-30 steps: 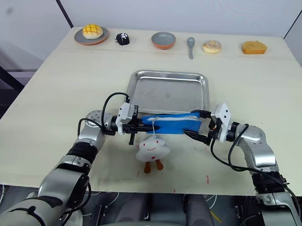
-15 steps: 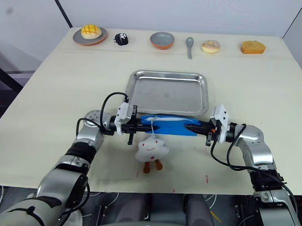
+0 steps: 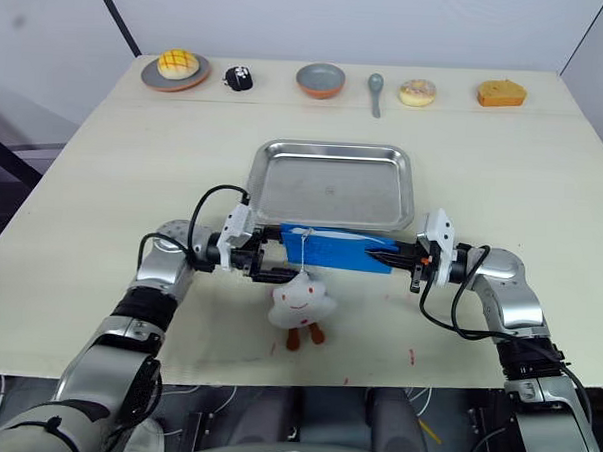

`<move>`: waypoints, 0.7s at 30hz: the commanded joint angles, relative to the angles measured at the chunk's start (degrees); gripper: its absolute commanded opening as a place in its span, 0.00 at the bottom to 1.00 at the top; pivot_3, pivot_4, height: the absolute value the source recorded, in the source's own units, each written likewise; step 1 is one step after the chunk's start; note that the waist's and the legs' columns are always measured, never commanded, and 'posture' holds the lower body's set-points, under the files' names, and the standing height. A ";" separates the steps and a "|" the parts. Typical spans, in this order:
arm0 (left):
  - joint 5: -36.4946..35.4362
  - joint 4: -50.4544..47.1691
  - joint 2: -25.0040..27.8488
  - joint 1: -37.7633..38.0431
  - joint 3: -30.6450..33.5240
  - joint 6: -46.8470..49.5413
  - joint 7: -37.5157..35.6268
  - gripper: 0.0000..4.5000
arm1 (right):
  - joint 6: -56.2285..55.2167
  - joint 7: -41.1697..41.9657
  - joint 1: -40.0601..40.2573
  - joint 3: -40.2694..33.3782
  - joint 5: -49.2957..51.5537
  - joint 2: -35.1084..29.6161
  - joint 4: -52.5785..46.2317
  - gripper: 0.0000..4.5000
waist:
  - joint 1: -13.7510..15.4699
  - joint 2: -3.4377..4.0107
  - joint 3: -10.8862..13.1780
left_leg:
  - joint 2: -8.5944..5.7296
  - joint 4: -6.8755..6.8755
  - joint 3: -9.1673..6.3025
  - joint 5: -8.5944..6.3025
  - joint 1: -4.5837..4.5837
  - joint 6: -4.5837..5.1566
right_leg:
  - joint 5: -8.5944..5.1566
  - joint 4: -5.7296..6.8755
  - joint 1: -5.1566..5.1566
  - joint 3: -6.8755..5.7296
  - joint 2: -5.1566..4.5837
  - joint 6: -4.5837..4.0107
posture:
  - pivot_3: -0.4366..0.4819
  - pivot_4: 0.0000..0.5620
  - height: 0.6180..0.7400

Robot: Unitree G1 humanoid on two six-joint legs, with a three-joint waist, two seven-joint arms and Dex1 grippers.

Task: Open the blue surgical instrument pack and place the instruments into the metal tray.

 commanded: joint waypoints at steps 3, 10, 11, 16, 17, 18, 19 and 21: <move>-4.93 -9.11 5.17 4.02 3.56 4.01 -1.61 1.00 | -2.57 1.89 -0.77 -1.00 0.85 -0.12 -0.24 0.00 | -0.23 0.01 0.00 | 0.01 0.00 0.00 0.00 0.00 0.00 | 0.00 0.00 0.00 0.01 0.00 0.00 | 0.48 0.27 0.94; -13.20 -29.31 12.71 17.44 5.83 15.53 -2.09 1.00 | -3.65 2.64 -0.36 -0.82 0.76 0.04 0.18 0.00 | -0.40 0.05 0.03 | 0.04 -0.01 0.01 -0.04 0.00 0.07 | 0.00 0.00 -0.01 0.03 -0.01 0.00 | 0.48 0.27 0.94; -14.08 -31.99 13.71 19.29 5.59 17.03 -2.23 1.00 | -3.78 2.72 -0.38 -0.79 0.72 0.08 0.32 0.00 | -0.42 0.08 0.05 | 0.05 -0.01 0.02 -0.07 0.00 0.12 | 0.00 0.00 -0.01 0.05 -0.01 0.00 | 0.48 0.27 0.94; -13.91 -39.95 12.94 23.65 2.68 20.48 2.72 1.00 | -4.25 3.05 -0.60 -0.57 0.57 0.37 0.89 0.00 | 0.05 0.10 0.06 | 0.05 -0.01 0.03 -0.13 0.00 0.21 | 0.00 0.01 -0.02 0.05 -0.01 0.00 | 0.48 0.27 0.94; -13.05 -40.37 11.96 23.95 1.80 20.10 3.76 1.00 | -4.23 2.99 -0.60 -0.51 0.56 0.46 0.80 0.00 | 0.06 0.10 0.06 | 0.05 -0.01 0.05 -0.13 0.00 0.22 | 0.00 0.01 -0.01 0.07 -0.01 0.00 | 0.48 0.27 0.94; -12.25 -40.51 11.00 24.04 1.00 19.66 4.75 1.00 | -4.23 2.98 -0.62 -0.47 0.54 0.54 0.77 0.00 | 0.04 0.10 0.06 | 0.04 -0.01 0.07 -0.13 0.00 0.22 | 0.00 0.00 -0.02 0.08 -0.02 0.00 | 0.48 0.27 0.94; -11.59 -40.38 10.03 23.97 0.37 19.21 5.84 1.00 | -4.25 2.97 -0.62 -0.45 0.51 0.59 0.76 0.00 | 0.03 0.10 0.06 | 0.04 -0.01 0.07 -0.13 0.00 0.21 | 0.00 -0.01 -0.02 0.08 -0.01 0.00 | 0.48 0.27 0.94; -10.02 -39.91 8.52 23.53 -1.09 18.96 7.67 1.00 | -4.32 2.98 -0.60 -0.46 0.42 0.66 0.79 0.00 | 0.01 0.10 0.06 | 0.04 -0.01 0.06 -0.12 0.00 0.21 | 0.00 0.00 -0.02 0.08 -0.01 0.00 | 0.48 0.27 0.94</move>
